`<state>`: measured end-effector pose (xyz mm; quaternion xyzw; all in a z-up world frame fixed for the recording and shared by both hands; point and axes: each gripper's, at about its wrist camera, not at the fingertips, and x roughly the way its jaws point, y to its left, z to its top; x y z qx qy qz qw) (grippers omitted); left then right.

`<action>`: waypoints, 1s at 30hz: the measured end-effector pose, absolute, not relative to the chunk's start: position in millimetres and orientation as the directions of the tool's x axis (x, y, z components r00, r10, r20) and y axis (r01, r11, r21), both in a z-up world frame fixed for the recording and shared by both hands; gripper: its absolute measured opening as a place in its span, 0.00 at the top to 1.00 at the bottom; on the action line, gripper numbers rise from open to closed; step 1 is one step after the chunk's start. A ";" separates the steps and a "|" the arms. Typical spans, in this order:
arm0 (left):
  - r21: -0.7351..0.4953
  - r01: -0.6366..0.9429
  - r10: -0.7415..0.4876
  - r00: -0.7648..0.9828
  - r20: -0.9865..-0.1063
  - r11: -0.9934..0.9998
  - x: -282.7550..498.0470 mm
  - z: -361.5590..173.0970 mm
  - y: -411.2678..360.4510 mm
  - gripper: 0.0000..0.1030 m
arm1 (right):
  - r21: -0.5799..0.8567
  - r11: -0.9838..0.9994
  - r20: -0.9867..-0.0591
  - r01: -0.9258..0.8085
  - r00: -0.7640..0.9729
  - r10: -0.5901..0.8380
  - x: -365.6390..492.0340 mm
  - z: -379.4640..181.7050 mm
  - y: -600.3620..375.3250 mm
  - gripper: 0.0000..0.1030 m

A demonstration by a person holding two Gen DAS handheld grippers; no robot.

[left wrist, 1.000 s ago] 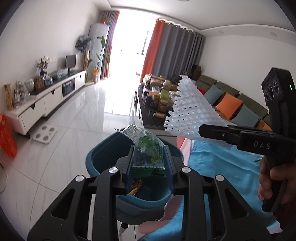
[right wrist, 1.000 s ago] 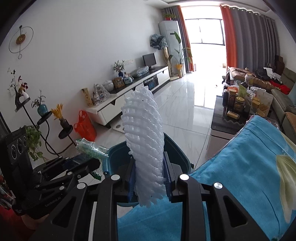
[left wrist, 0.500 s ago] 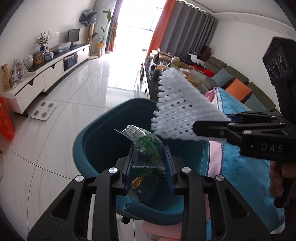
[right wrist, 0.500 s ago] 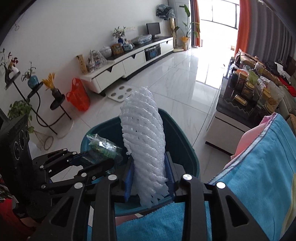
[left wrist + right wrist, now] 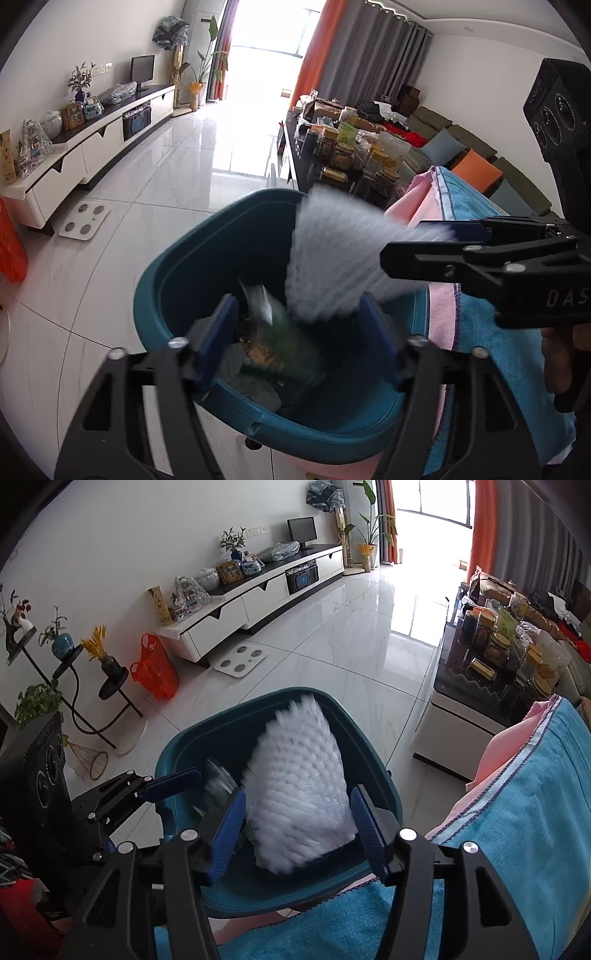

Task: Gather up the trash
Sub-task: 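Open both tools to drop the foam net and bag into the bin, then move both tools back over the table toward the remaining trash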

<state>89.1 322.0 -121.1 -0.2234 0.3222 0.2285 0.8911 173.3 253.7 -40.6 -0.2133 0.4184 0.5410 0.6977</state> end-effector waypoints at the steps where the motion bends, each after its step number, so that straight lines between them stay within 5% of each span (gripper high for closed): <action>1: -0.250 -0.549 0.265 0.691 -0.673 0.797 88.1 -120.2 321.9 0.29 | 0.159 0.325 -0.813 -0.932 0.063 0.579 174.4 -39.8 253.1 0.43; 13: -0.224 -0.577 0.338 0.703 -0.626 0.785 60.3 -91.3 317.4 0.08 | 0.189 0.327 -0.734 -0.926 0.088 0.673 170.3 -7.8 222.8 0.32; 16: -0.228 -0.597 0.370 0.706 -0.603 0.769 42.5 -76.5 311.1 0.06 | 0.192 0.328 -0.678 -0.925 0.117 0.726 167.0 11.1 196.2 0.23; 30: -0.232 -0.491 0.384 0.840 -0.384 0.840 3.9 15.1 220.1 0.06 | 0.213 0.439 -0.430 -0.873 0.320 0.844 149.6 42.4 10.4 0.09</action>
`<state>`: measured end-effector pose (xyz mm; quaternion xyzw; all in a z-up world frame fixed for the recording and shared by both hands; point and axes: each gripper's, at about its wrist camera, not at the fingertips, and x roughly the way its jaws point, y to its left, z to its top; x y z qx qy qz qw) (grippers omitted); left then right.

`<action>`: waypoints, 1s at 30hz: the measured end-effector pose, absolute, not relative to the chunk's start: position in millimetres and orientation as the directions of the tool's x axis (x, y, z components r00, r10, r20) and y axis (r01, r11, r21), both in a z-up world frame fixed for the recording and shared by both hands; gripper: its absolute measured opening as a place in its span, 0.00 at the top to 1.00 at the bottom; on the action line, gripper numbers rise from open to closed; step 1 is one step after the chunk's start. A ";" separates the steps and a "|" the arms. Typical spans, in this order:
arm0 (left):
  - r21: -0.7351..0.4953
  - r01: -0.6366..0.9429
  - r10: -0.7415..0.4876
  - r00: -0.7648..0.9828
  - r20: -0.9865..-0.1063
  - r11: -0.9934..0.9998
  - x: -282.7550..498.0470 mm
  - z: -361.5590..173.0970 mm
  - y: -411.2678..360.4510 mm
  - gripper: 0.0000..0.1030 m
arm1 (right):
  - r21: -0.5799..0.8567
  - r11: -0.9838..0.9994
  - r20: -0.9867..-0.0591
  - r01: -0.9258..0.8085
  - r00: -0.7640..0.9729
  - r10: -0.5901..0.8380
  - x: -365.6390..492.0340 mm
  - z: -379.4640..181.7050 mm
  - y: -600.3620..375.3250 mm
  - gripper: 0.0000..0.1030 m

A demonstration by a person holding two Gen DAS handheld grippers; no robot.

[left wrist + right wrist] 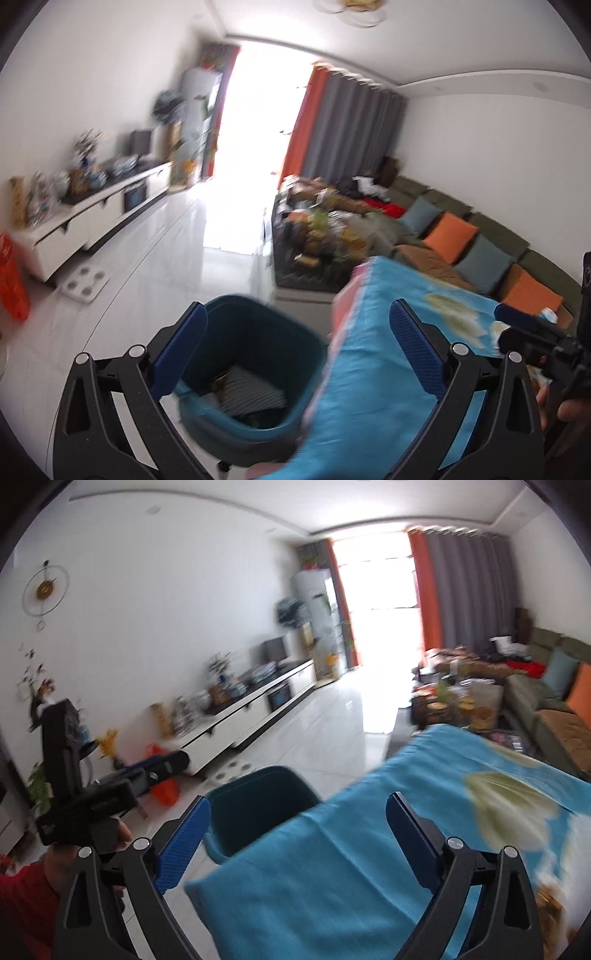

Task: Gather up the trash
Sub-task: 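Move both tools back over the table toward the remaining trash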

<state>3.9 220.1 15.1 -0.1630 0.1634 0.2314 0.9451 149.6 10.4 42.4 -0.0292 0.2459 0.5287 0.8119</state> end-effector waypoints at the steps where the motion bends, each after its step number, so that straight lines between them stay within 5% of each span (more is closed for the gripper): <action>1: -0.216 -0.465 0.371 0.854 -0.365 0.858 7.2 20.5 205.7 0.06 | 0.209 0.457 -0.426 -0.865 0.340 0.838 148.1 42.0 1.7 0.08; 17: -0.119 -0.095 0.043 0.924 -0.379 0.988 54.1 16.0 27.2 0.06 | 0.207 0.824 -0.374 -0.528 0.736 0.565 112.6 3.9 -160.5 0.07; 30: -0.053 0.017 -0.037 0.916 -0.399 0.998 76.9 -1.9 -11.3 0.06 | 0.277 0.922 -0.433 -0.272 0.821 0.372 122.2 -22.0 -207.1 0.07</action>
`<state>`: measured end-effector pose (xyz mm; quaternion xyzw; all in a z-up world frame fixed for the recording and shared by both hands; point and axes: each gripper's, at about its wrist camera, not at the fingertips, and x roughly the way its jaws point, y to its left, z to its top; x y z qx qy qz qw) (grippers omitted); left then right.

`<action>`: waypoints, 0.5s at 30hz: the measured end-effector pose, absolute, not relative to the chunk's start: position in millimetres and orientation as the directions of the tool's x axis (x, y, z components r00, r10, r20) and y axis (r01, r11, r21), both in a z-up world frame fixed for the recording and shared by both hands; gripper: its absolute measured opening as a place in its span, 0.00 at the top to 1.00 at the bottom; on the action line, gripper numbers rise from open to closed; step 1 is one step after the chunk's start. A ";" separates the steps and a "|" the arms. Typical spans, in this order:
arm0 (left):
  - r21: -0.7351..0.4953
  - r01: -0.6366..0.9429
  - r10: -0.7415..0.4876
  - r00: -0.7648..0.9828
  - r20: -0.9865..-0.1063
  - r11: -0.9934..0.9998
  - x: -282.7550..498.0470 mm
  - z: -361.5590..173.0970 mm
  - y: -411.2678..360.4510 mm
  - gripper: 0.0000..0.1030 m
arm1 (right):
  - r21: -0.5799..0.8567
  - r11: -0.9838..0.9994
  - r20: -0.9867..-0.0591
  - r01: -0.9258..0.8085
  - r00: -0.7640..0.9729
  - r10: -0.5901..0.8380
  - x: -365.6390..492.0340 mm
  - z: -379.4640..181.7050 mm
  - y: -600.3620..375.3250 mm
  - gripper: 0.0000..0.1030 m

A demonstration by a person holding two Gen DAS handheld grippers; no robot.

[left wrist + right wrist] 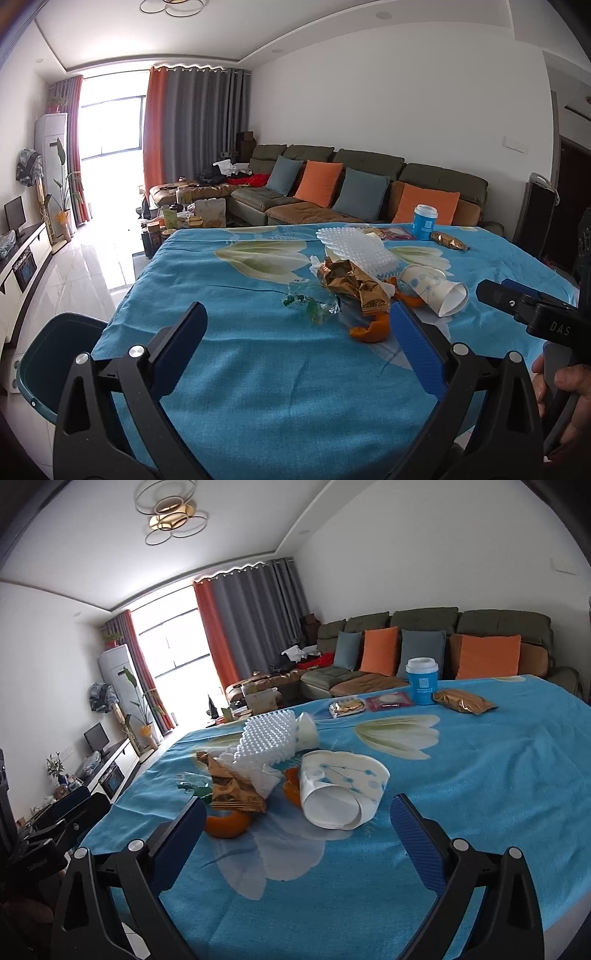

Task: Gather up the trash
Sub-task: 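Move both tools back over the table toward the remaining trash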

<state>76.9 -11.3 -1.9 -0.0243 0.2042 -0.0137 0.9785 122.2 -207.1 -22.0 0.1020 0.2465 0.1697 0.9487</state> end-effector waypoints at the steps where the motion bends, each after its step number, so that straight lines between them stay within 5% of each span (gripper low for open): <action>1: -0.058 0.013 -0.035 0.915 -0.401 0.998 79.3 -1.9 -7.8 0.06 | 0.277 0.922 -0.438 -0.272 0.818 0.373 121.8 -22.2 -208.8 0.07; 15: -0.075 0.002 -0.036 0.891 -0.452 0.997 115.5 -12.6 13.1 0.06 | 0.292 0.942 -0.524 -0.164 0.797 0.301 159.6 -30.2 -222.6 0.07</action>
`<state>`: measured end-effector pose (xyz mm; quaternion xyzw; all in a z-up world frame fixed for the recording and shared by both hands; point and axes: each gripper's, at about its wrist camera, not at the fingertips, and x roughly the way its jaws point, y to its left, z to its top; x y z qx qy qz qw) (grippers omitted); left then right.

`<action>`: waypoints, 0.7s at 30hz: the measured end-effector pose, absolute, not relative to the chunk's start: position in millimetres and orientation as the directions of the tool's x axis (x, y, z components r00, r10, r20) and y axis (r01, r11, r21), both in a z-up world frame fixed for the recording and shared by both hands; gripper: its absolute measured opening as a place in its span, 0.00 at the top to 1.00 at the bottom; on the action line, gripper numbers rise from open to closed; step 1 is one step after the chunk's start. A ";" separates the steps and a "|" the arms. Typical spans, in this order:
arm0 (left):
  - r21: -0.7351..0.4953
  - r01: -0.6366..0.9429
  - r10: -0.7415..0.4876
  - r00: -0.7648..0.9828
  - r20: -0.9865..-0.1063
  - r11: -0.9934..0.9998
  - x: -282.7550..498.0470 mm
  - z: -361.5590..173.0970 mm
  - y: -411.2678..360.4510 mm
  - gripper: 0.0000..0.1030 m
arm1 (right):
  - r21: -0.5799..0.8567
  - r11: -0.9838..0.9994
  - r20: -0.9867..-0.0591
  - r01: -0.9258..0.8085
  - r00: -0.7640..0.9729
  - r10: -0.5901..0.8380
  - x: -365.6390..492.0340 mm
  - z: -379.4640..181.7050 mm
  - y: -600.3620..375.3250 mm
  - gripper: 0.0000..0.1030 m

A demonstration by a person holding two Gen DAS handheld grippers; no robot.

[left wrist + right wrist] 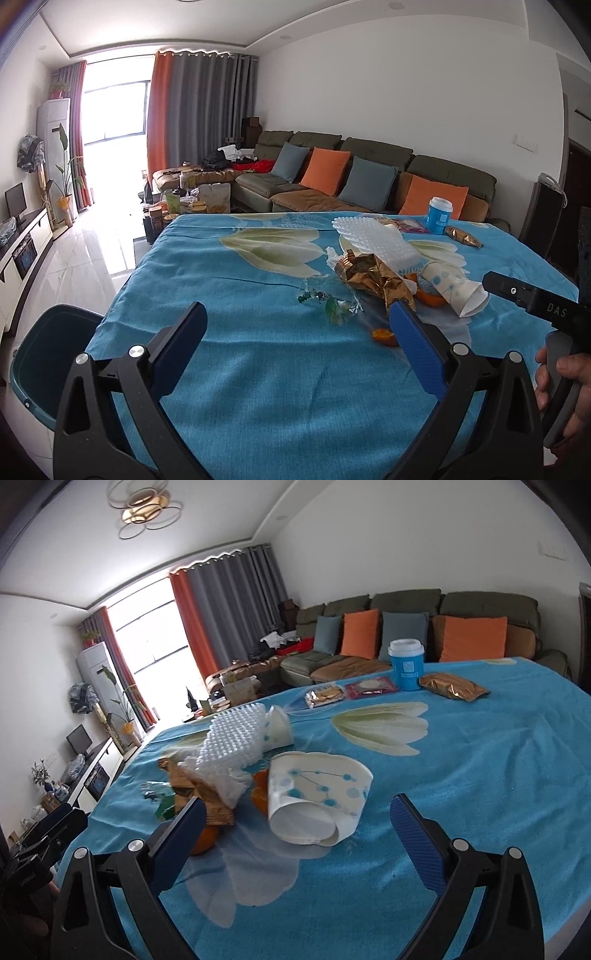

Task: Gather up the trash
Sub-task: 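Move both tools back over the table toward the remaining trash, then grasp the white dotted paper cup with the right tool while the left tool grasps the clear plastic bag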

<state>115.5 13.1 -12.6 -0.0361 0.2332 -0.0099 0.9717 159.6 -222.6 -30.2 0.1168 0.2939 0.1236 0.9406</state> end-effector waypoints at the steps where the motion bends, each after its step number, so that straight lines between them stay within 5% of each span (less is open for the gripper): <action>1: -0.075 0.009 -0.042 0.890 -0.455 0.997 119.7 -13.5 13.0 0.06 | 0.307 0.939 -0.531 -0.158 0.790 0.307 163.1 -31.7 -223.9 0.07; 12: -0.068 0.040 -0.068 0.873 -0.482 0.997 162.9 -22.9 6.3 0.06 | 0.342 0.935 -0.635 -0.097 0.710 0.305 194.8 -50.5 -219.1 0.07; 21: -0.078 0.028 -0.066 0.836 -0.545 0.997 193.3 -31.4 3.2 0.06 | 0.358 0.928 -0.657 -0.103 0.678 0.329 199.8 -58.4 -218.7 0.31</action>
